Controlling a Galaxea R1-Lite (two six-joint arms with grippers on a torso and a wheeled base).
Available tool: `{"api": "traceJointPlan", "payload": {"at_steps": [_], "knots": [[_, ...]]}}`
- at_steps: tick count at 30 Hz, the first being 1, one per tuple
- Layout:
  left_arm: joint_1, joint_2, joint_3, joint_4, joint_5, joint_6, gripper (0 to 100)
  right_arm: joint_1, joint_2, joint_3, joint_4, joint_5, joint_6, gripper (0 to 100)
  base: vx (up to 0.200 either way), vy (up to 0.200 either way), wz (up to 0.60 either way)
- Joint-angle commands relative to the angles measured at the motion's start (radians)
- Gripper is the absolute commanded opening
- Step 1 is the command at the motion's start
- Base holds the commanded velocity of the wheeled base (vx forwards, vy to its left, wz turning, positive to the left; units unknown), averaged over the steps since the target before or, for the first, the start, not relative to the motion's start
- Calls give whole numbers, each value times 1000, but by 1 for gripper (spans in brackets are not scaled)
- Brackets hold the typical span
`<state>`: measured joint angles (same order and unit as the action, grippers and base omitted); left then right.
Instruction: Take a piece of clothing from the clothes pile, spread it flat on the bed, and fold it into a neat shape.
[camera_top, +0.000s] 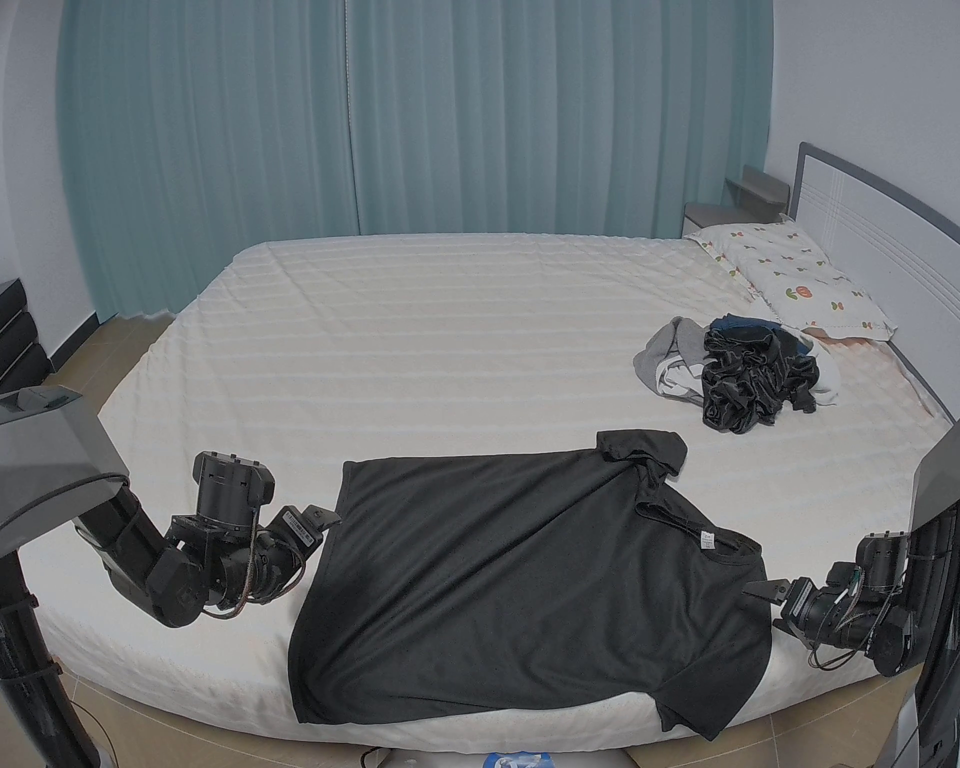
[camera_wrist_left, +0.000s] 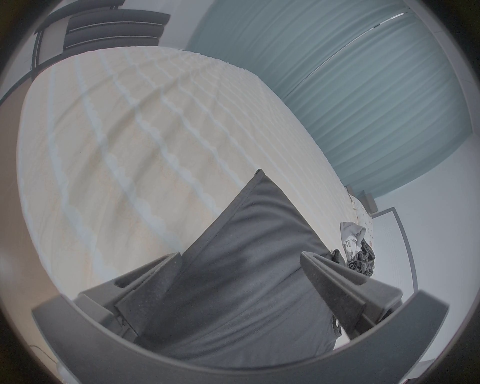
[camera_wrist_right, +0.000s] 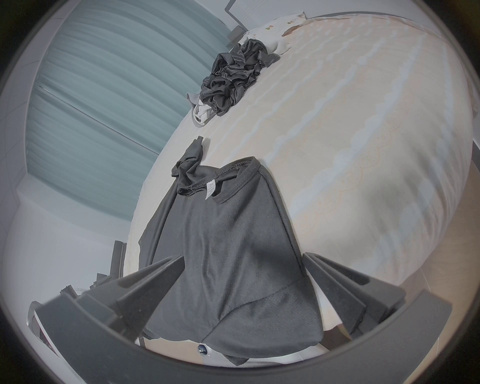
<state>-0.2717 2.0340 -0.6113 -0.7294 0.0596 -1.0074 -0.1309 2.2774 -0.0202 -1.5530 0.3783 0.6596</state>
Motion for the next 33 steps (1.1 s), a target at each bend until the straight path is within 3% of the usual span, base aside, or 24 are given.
{"api": "traceJointPlan", "payload": {"at_steps": [1, 10, 11, 22, 33], "knots": [[5, 20, -41, 2, 3, 3, 100, 0, -3, -1, -15, 1, 20, 100, 0, 0, 0], [49, 141, -278, 110, 3, 86, 100, -1, -4, 6, -15, -33, 29, 100, 0, 0, 0], [52, 212, -403, 154, 3, 87, 100, 0, -6, 6, -16, -47, 32, 100, 0, 0, 0], [54, 500, -828, 225, 0, 185, 100, 20, -10, 6, -16, -59, 40, 100, 0, 0, 0], [72, 643, -1035, 234, 37, 207, 100, 43, -10, 8, -15, -67, 41, 100, 0, 0, 0]]}}
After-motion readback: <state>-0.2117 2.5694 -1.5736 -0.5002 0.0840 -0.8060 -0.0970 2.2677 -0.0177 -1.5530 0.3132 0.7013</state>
